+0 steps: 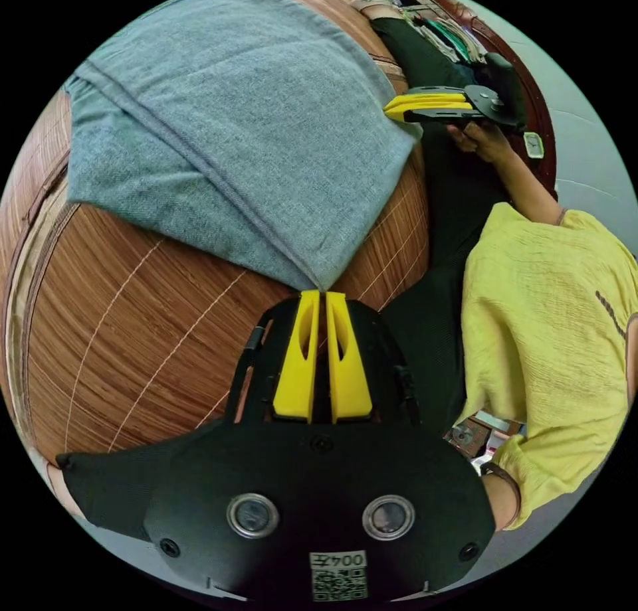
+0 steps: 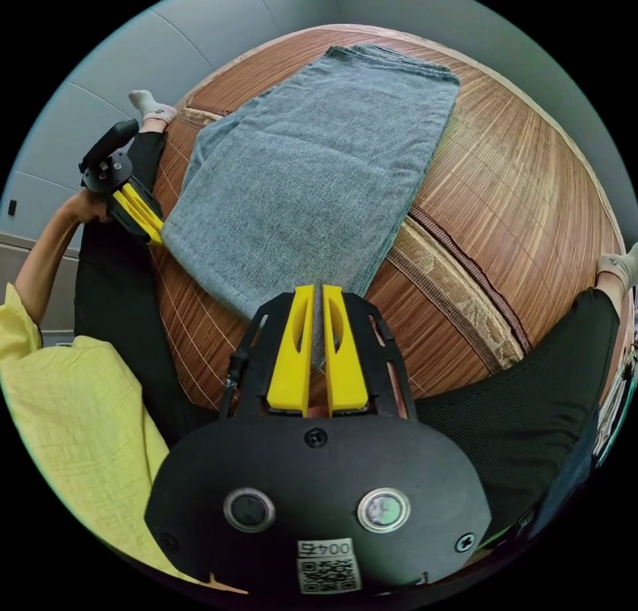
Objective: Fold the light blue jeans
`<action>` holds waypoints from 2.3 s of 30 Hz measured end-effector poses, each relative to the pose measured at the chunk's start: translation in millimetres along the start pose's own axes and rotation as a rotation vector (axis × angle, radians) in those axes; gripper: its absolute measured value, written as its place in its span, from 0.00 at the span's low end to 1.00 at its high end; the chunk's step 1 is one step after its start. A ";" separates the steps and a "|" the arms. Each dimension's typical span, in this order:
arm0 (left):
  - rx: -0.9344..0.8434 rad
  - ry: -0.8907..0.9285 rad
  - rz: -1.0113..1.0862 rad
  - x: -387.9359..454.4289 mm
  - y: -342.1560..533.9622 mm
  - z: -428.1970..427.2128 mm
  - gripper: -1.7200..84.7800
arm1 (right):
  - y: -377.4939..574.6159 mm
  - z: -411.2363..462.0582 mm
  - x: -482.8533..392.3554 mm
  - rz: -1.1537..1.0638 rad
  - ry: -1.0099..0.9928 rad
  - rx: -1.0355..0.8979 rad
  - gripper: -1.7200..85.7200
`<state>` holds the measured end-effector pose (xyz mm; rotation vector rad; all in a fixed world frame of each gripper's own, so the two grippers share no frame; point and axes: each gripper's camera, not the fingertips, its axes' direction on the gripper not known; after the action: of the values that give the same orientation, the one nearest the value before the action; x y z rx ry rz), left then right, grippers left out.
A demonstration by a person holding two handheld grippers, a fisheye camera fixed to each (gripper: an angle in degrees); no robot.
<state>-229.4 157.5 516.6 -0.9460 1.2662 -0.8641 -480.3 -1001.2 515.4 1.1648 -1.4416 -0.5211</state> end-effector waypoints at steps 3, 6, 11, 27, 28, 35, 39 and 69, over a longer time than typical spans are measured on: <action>-0.146 -0.098 -0.065 -2.2 10.1 1.0 0.03 | -1.5 -7.0 21.3 0.009 -0.112 -0.011 0.10; -0.069 -0.118 -0.075 11.0 26.8 -17.3 0.02 | 3.5 -39.7 63.6 0.054 -0.302 0.052 0.13; 0.480 -0.120 -0.048 48.3 30.3 -58.8 0.02 | 15.7 -62.8 109.0 0.044 -0.348 -0.068 0.15; 0.600 -0.229 -0.255 8.1 32.8 8.9 0.02 | 19.6 -47.3 101.6 0.023 -0.182 -0.123 0.12; 0.620 -0.219 -0.257 8.0 35.8 3.9 0.02 | 20.4 -63.2 111.0 0.026 -0.199 -0.021 0.12; 0.842 -0.181 -0.340 -40.0 37.2 -76.0 0.03 | -31.0 -107.4 190.4 0.107 -0.293 0.462 0.11; 0.861 -0.190 -0.370 -87.6 9.3 -120.3 0.04 | -86.1 -106.8 222.9 0.153 -0.259 0.529 0.12; 0.838 -0.370 -0.469 -183.5 -106.0 -143.0 0.09 | -166.8 -41.1 238.0 0.201 -0.104 0.398 0.07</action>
<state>-393.1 272.4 675.7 -0.6625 0.2803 -1.3590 -348.2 -1262.8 500.0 1.2952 -1.7841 -0.1584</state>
